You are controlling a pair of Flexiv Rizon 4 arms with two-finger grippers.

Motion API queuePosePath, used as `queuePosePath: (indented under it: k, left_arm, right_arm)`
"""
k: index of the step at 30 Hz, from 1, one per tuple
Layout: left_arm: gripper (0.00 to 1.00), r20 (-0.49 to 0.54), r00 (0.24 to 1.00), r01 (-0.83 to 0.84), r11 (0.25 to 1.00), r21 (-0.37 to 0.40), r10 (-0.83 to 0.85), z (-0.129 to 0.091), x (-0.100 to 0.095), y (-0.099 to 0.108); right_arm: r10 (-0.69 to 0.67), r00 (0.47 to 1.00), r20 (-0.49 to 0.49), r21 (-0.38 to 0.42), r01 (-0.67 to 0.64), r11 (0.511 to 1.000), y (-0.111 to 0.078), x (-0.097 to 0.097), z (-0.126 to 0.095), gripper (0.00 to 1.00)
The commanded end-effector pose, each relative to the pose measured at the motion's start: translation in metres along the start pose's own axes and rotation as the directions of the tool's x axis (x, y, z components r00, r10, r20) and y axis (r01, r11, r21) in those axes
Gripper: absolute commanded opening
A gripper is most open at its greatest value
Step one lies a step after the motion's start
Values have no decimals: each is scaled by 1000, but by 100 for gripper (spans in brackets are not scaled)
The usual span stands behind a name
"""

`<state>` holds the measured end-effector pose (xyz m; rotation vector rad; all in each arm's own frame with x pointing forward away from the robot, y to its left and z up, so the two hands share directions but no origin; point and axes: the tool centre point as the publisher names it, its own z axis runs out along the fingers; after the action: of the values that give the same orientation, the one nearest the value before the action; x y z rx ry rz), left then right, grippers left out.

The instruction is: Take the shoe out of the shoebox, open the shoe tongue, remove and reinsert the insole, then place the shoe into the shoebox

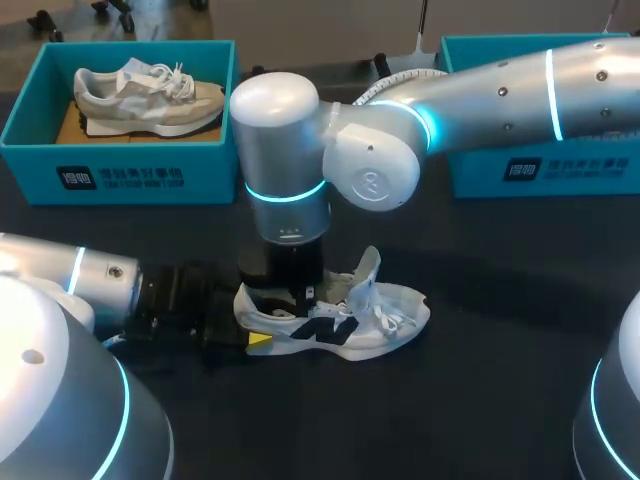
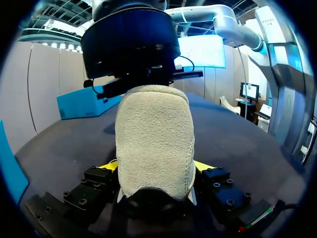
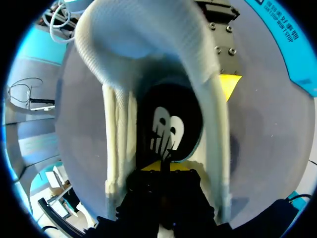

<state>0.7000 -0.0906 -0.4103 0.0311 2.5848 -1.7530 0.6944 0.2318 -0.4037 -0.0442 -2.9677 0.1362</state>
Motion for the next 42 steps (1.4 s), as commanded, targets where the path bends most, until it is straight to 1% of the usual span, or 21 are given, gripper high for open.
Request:
queuePosePath:
  k: [1,4,6,7,15,17,22,26,29,33,38,42]
  left_arm:
    - [0,4,1000,1,1000,-4,-1,-2,-2,2]
    - [0,4,1000,1,1000,-4,-1,-2,-2,2]
    - [0,4,1000,1,1000,-4,-1,-2,-2,2]
    - [0,4,1000,1,1000,-4,-1,-2,-2,2]
    - [0,4,1000,1,1000,-4,-1,-2,-2,2]
    - [0,4,1000,1,1000,-4,-1,-2,-2,2]
    - [0,4,1000,1,1000,-4,-1,-2,-2,2]
    - [0,4,1000,1,1000,-4,-1,-2,-2,2]
    - [0,4,1000,1,1000,-4,-1,-2,-2,2]
    - [0,4,1000,1,1000,-4,-1,-2,-2,2]
    - [0,4,1000,1,1000,-4,-1,-2,-2,2]
    - [0,4,1000,1,1000,-4,-1,-2,-2,2]
  right_arm:
    - [-12,1000,-1,40,12,999,-16,13,-17,0]
    - [-27,999,21,43,26,999,-23,15,-31,0]
    - [-32,999,33,34,31,999,-26,15,-37,0]
    - [-31,998,57,18,31,999,-27,15,-41,0]
    - [-43,992,121,-8,45,999,-30,10,-68,0]
    - [-48,992,116,-4,48,999,-31,9,-74,0]
    - [-45,987,152,-18,49,999,-37,7,-89,0]
    - [-39,985,166,-11,42,999,-43,7,-99,0]
    - [-41,980,196,-35,49,998,-46,6,-103,0]
    - [-81,975,207,-67,97,993,-37,3,-111,0]
    - [-125,970,210,-128,154,980,-19,-2,-118,0]
    - [-171,965,200,-160,204,966,-4,-9,-124,0]
